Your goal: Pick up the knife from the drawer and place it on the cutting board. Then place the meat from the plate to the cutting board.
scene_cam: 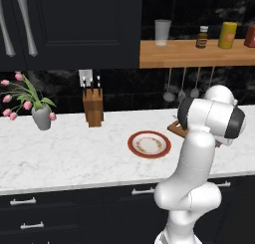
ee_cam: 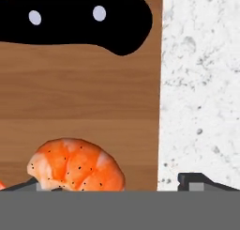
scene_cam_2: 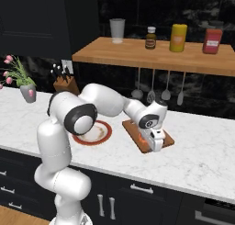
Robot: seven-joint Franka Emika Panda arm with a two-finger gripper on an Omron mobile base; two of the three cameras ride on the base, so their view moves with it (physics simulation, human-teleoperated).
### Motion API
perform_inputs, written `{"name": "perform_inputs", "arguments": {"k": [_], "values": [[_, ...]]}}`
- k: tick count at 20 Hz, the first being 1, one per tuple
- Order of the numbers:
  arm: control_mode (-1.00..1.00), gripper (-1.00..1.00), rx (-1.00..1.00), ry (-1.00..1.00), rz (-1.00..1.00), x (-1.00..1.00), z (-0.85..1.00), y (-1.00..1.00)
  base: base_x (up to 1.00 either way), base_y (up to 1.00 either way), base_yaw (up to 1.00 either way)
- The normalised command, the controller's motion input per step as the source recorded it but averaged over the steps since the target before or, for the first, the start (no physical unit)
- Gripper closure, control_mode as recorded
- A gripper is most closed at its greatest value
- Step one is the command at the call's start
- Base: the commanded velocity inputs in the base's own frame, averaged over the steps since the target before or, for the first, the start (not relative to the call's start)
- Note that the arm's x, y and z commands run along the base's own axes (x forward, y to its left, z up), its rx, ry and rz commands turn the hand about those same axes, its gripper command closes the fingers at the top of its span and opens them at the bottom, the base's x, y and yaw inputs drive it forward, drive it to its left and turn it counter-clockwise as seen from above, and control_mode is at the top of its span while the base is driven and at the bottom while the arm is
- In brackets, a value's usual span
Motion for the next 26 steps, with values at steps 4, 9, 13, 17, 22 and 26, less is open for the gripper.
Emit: {"name": "perform_inputs", "arguments": {"k": [4,9,13,17,22,26], "values": [[-1.00,-1.00,-0.02,-0.07,-0.10,-0.35,0.59,0.00,0.00,0.00,0.00],[-1.00,-1.00,-0.13,0.14,-0.24,-0.26,0.50,-0.09,0.00,0.00,0.00],[-1.00,-1.00,-0.25,0.39,-0.23,-0.08,0.20,-0.04,0.00,0.00,0.00],[-1.00,-1.00,-0.30,0.52,-0.12,-0.01,0.09,0.00,0.00,0.00,0.00],[-1.00,-1.00,-0.39,0.68,0.03,0.00,-0.01,0.06,0.00,0.00,0.00],[-1.00,-1.00,-0.36,0.65,0.04,0.01,-0.08,0.17,0.00,0.00,0.00]]}}
